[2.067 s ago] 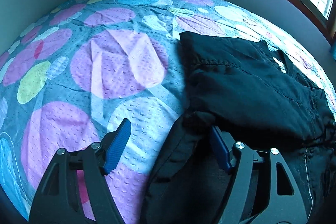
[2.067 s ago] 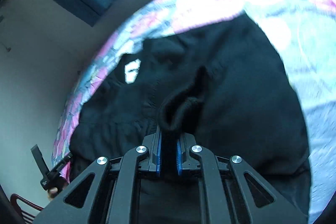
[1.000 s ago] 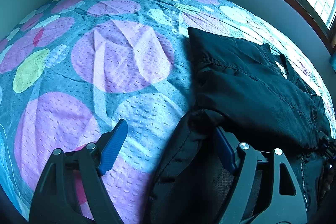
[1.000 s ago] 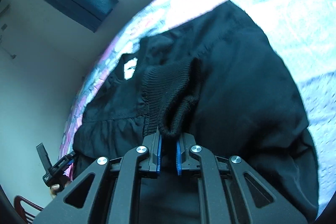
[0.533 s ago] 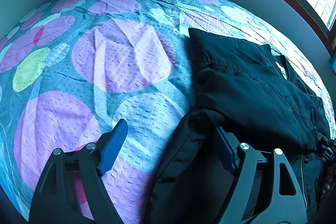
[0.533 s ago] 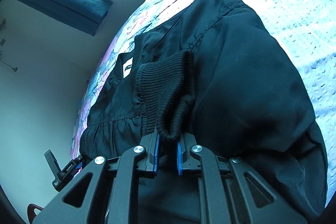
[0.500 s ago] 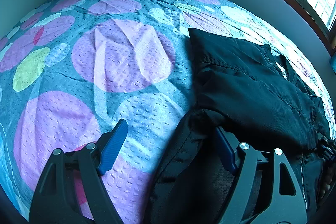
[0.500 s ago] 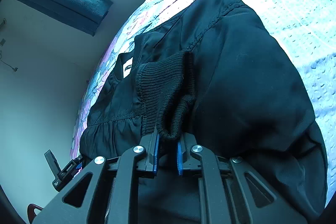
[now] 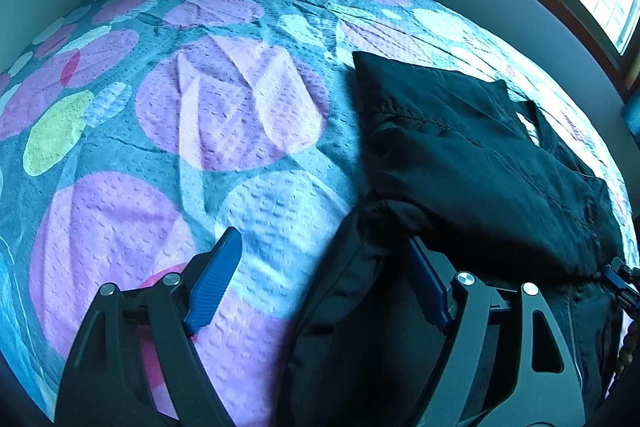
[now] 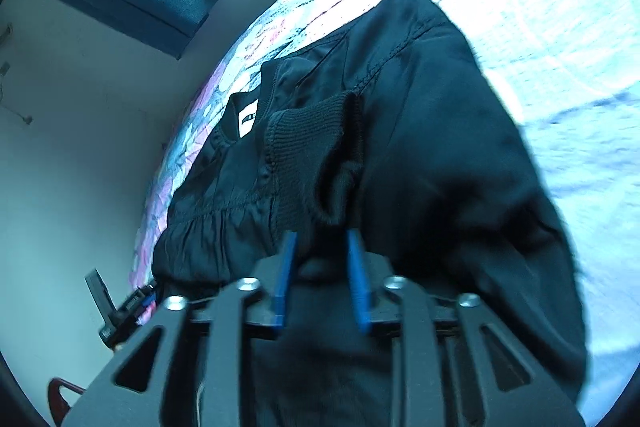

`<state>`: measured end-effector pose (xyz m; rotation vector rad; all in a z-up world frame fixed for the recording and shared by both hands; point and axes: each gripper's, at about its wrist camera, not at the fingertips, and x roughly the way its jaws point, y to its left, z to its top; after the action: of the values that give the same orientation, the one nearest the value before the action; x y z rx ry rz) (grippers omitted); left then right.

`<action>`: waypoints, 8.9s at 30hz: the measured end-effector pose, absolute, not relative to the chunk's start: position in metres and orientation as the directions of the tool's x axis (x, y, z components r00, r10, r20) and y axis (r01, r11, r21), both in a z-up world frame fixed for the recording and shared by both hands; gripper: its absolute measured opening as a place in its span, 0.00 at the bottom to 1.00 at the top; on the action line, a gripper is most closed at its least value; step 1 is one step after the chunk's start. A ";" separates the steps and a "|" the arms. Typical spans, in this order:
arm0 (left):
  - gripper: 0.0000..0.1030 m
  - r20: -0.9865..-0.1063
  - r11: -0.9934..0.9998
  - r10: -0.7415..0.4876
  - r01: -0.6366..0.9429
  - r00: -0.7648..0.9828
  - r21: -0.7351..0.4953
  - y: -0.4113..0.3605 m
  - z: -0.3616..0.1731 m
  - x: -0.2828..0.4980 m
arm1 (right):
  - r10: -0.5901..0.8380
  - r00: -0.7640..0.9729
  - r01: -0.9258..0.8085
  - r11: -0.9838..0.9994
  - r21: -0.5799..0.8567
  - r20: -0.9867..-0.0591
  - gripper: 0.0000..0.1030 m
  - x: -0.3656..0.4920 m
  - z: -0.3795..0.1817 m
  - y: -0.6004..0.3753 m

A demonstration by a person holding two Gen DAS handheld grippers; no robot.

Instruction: Fold small clothes

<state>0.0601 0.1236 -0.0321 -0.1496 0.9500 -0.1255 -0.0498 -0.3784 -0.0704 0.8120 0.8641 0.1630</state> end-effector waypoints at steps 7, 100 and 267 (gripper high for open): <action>0.77 -0.799 0.944 -0.325 0.123 0.506 -0.306 0.157 -0.023 0.004 | 0.381 0.671 0.169 0.756 0.632 -0.635 0.48 -0.125 -0.049 -0.401; 0.15 -0.683 0.810 -0.586 0.285 0.437 -0.513 0.049 -0.040 0.113 | 0.725 0.671 0.066 0.148 0.987 -0.154 0.11 -0.006 -0.123 -0.426; 0.86 -0.792 0.935 -0.353 0.153 0.498 -0.321 0.106 -0.044 0.153 | 0.551 0.524 0.074 0.731 0.679 -0.650 0.73 0.180 -0.060 -0.256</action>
<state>0.1534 0.1065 -0.0436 -0.2195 1.0058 -0.3089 0.1797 -0.2557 -0.0605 0.7189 0.9954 0.3165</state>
